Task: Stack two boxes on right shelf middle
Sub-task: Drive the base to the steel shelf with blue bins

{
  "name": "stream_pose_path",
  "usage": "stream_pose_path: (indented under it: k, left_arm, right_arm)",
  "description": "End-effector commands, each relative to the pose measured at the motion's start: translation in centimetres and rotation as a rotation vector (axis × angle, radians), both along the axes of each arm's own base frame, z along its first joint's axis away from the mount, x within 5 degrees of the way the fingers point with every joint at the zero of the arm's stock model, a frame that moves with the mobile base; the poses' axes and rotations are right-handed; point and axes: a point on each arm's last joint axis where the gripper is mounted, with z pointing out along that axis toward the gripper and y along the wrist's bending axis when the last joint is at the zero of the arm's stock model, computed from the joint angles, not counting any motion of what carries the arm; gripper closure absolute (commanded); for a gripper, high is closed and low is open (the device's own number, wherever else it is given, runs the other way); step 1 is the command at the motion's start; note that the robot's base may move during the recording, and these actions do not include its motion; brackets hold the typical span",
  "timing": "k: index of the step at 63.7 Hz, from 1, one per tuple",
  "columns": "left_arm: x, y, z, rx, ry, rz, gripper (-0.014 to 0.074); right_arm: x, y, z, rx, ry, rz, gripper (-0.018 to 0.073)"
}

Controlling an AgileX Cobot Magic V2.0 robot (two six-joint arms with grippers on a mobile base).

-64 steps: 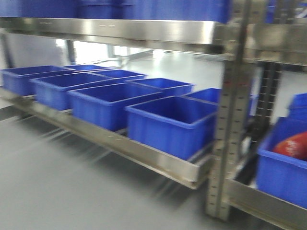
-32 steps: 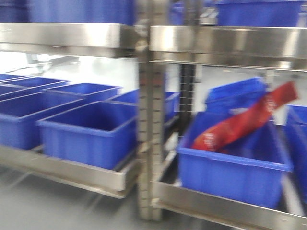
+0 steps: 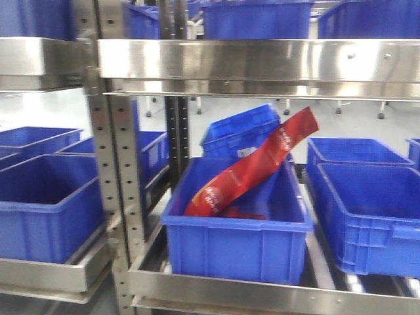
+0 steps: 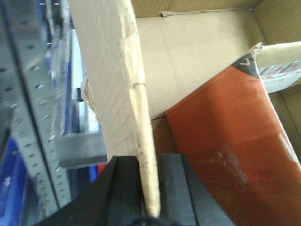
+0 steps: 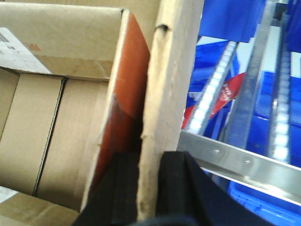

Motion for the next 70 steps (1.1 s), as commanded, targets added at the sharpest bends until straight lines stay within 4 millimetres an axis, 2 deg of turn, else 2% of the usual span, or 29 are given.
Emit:
stream_pose_path:
  k: [1,70]
  left_arm:
    - [-0.52,0.15,1.25,-0.014,-0.096,-0.001,0.0708]
    - [-0.50,0.20,1.25,-0.014,-0.096,0.001,0.0708]
  right_arm:
    - [-0.46,-0.38,0.99,0.003,-0.068,-0.015,0.0712]
    - [-0.46,-0.38,0.99,0.003,-0.068,-0.015,0.0712]
